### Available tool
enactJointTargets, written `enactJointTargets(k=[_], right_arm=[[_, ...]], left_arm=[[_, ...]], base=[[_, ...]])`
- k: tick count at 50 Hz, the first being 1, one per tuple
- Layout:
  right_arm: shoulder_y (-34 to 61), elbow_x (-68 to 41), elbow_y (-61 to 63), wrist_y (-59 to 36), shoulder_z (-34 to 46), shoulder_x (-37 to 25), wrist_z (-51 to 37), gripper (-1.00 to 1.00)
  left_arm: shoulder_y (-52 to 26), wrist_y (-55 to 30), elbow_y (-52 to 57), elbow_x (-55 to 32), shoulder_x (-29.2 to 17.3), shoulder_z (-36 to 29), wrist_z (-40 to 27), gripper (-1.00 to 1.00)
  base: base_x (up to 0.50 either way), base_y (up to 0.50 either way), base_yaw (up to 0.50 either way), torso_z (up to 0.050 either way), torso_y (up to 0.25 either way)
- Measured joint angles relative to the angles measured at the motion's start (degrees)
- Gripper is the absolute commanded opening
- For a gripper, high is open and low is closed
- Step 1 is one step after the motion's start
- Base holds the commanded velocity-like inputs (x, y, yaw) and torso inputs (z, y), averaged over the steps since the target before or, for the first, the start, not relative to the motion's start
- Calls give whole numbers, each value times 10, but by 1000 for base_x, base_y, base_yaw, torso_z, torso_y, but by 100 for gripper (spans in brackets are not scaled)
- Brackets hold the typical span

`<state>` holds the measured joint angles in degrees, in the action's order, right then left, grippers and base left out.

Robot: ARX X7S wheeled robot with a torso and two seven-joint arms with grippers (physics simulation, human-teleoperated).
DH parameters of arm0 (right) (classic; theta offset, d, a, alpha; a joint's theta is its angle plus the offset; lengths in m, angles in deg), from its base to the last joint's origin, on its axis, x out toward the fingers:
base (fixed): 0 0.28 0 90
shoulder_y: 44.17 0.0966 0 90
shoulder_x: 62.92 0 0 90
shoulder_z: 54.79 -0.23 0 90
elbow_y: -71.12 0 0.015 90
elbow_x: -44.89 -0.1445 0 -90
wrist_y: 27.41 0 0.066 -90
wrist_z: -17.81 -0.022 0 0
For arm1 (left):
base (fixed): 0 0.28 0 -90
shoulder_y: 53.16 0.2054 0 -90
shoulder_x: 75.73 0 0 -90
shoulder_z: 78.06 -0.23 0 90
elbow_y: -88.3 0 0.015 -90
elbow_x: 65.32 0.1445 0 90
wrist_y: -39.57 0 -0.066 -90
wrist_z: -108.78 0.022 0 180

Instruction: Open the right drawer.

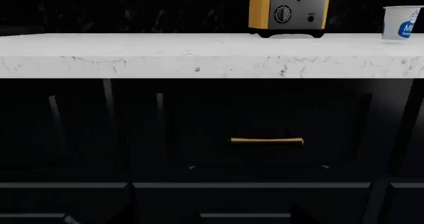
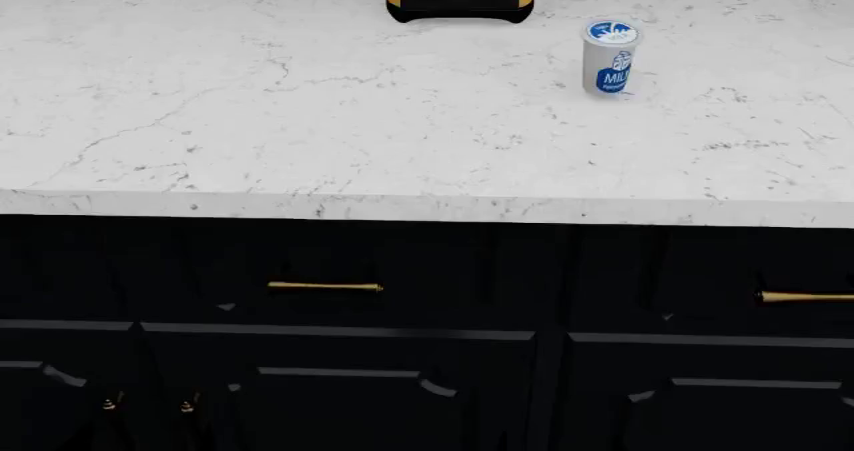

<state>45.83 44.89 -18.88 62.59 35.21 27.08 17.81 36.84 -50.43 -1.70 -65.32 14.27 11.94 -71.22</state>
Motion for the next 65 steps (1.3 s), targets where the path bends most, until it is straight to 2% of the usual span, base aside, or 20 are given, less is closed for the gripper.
enactJointTargets(k=[39,65], right_arm=[[0,-37,24,-23,46,-39,-45,100],[3,-56,20,-24,65,-56,-67,100]], left_arm=[[-1,-17,8,-35,-42,-50,-49,100],[-2,-11,2,-54,-59,-69,-68,100]], base=[[0,0,0,0,0],[-36,-231,0,0,0]])
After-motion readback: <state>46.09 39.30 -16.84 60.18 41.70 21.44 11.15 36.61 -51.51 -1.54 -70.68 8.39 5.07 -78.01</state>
